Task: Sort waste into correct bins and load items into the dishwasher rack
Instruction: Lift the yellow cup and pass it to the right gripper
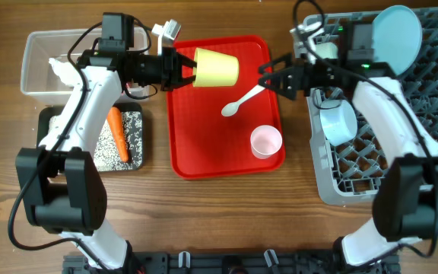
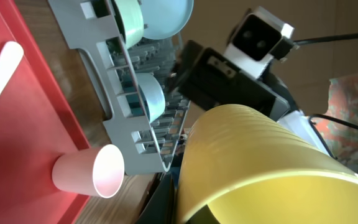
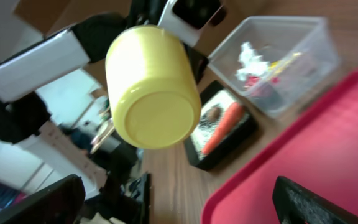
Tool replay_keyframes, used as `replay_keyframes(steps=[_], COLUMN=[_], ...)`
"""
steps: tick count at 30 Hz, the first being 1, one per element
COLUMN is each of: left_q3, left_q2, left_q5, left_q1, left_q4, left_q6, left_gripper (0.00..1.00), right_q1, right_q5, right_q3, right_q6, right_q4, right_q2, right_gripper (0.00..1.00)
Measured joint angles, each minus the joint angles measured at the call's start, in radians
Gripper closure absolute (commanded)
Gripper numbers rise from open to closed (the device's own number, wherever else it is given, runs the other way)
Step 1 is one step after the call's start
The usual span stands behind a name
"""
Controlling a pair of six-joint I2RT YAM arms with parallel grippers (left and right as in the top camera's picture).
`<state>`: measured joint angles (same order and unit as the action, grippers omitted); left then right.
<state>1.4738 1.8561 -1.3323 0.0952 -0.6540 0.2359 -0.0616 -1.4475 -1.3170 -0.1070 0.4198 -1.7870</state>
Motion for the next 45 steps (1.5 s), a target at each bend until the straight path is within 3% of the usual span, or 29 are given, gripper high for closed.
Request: replay_keyframes(steps=[4,8,10,14,15,19,24,33,39,42,45], left_q3=[0.000,0.000,0.000,0.000,0.000,0.000,-0.001,-0.001,-0.002,-0.003,-0.003], left_q2=[0.000,0.000,0.000,0.000,-0.002,-0.002,-0.002,-0.002,-0.002,-0.002,-0.002], left_q5=[-0.005,0.020,0.033,0.051,0.051,0.052,0.066,0.070,0.067,0.074,0.082], left_q1=[0.024,0.077,0.089,0.094,0.095,0.096,0.093,0.080,0.080,0.080,0.080], left_q4=[0.035,0.041,0.041,0.042,0.041,0.043,0.075,0.102,0.145,0.171,0.185], left_q6=[-0.003,-0.007,-0.007,-0.008,-0.013,-0.019,-0.012,-0.006,0.005,0.026,0.043], left_gripper=[0.96,0.96,0.96,0.96,0.96,0.96,0.96,0.96,0.95,0.92,0.83], right_q1=[-0.073,-0.119,-0.127,-0.134,-0.132,-0.130,-0.140,-0.156,-0.156,-0.156,-0.157], right_q5=[-0.051,-0.071,-0.070,-0.050,-0.042,-0.032,-0.004,0.016,0.032,0.036,0.039], right_q3=[0.003,0.005,0.006,0.006,0.006,0.006,0.006,0.006,0.006,0.005,0.005], right_q6=[0.028,0.165,0.241,0.338,0.356,0.392,0.396,0.398,0.407,0.402,0.402], right_q4=[-0.123,-0.319,-0.410,-0.454,-0.454,-0.455,-0.465,-0.462,-0.461,-0.462,-0.462], right_q2=[-0.027,-0.028,-0.029,-0.029,-0.029,-0.029,-0.029,-0.029,-0.029,-0.029,-0.029], right_gripper=[0.00,0.02,0.10,0.42,0.44,0.43,0.28,0.28,0.52,0.53,0.53])
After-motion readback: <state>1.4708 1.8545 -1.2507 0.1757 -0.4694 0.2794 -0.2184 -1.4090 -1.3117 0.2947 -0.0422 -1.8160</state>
